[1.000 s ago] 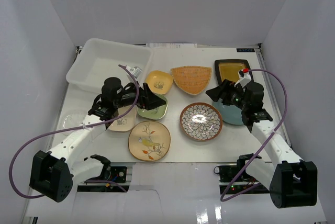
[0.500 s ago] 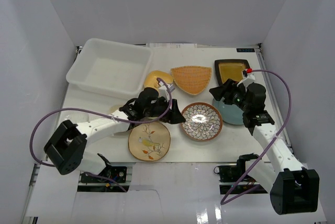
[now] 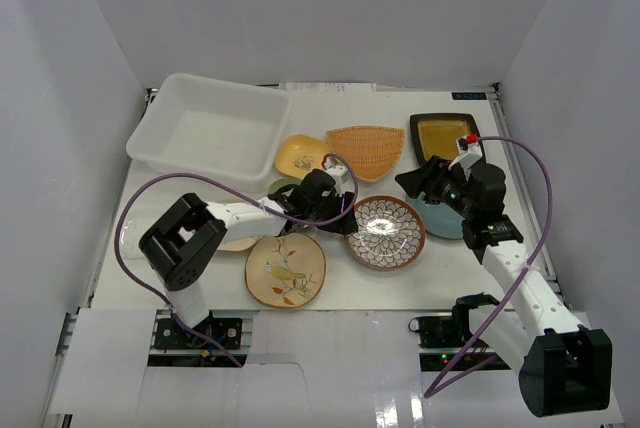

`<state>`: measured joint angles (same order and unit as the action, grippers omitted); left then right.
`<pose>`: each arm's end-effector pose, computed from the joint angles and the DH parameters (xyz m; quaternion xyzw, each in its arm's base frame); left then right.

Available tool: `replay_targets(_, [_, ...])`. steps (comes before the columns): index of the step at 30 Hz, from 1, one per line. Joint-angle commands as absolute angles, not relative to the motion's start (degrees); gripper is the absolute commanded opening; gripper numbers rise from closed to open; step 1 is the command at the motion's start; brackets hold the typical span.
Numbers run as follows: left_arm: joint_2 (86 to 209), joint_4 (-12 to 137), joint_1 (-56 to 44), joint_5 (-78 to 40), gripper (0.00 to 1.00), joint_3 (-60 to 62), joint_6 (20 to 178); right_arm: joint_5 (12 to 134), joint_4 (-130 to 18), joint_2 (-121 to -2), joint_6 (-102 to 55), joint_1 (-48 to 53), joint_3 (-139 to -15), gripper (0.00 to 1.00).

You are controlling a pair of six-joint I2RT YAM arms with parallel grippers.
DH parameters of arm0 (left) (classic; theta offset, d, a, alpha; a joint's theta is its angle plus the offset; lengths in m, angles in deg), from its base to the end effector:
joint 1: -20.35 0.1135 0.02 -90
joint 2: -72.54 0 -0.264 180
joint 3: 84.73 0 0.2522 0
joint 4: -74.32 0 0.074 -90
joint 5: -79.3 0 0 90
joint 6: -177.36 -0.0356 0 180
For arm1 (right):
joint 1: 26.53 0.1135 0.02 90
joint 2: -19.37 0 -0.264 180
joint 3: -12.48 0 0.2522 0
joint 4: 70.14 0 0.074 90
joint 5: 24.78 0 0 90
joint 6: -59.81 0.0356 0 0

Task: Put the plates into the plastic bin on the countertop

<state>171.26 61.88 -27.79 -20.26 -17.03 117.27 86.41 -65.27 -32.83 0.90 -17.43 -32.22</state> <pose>0.2327 -0.2686 0.1694 0.1775 0.8987 -0.3074 0.2576 0.2082 0.0464 0.2662 0.0329 0.7738 0.3462 0.5294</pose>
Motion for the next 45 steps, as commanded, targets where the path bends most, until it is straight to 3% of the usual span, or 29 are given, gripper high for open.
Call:
replay_targets(1, [173.7,62.5,-28.1,-18.3,0.62,-14.3,116.5,87.0,-66.9,-32.2,0.6,-17.0,-31.5,0.66])
replay_targets(4, [176.5,62.7,-28.1,-17.8,0.58,-13.7,117.1,86.9,-66.8,-32.2,0.4,-17.0,-31.2,0.66])
replay_targets(7, [177.6,62.6,-28.1,-16.6,0.35,-14.1,117.2,86.8,-66.8,-32.6,0.4,-16.9,-30.9,0.66])
replay_targets(8, [177.4,62.6,-28.1,-16.2,0.17,-15.0,117.2,86.7,-66.8,-32.6,0.3,-16.8,-30.8,0.66])
replay_targets(11, [174.9,61.9,-28.1,-15.0,0.0,-17.4,117.3,86.3,-66.6,-32.8,0.3,-16.7,-30.9,0.67])
replay_targets(20, [152.6,55.5,-28.0,-17.3,0.0,-22.4,118.3,85.0,-64.8,-32.4,-0.6,-16.5,-32.6,0.67])
replay_targets(22, [147.9,53.8,-27.4,-16.0,0.0,-21.9,119.0,86.0,-62.5,-30.7,-1.1,-16.5,-33.4,0.65])
replay_targets(23, [143.1,53.6,-26.9,-15.5,0.0,-22.0,119.2,87.0,-61.7,-29.9,-2.4,-16.3,-34.7,0.59])
replay_targets(28, [134.6,52.9,-16.1,-18.5,0.0,-18.8,120.9,87.3,-56.5,-23.4,-4.8,-15.1,-38.3,0.5])
replay_targets(34, [136.7,55.3,2.3,-18.9,0.0,-12.5,123.7,90.0,-58.2,-24.0,-3.1,-13.4,-36.2,0.45])
replay_targets(39, [144.3,59.2,21.5,-25.0,0.0,-8.8,130.7,82.0,-59.0,-30.9,-4.6,3.0,-35.3,0.55])
replay_targets(43, [154.6,56.3,26.1,-20.7,0.0,-1.9,128.3,74.9,-64.0,-37.0,-2.9,16.1,-33.5,0.73])
replay_targets(45, [157.6,53.7,26.7,-18.5,0.0,2.2,126.4,73.7,-68.6,-41.4,-0.7,18.7,-32.6,0.78])
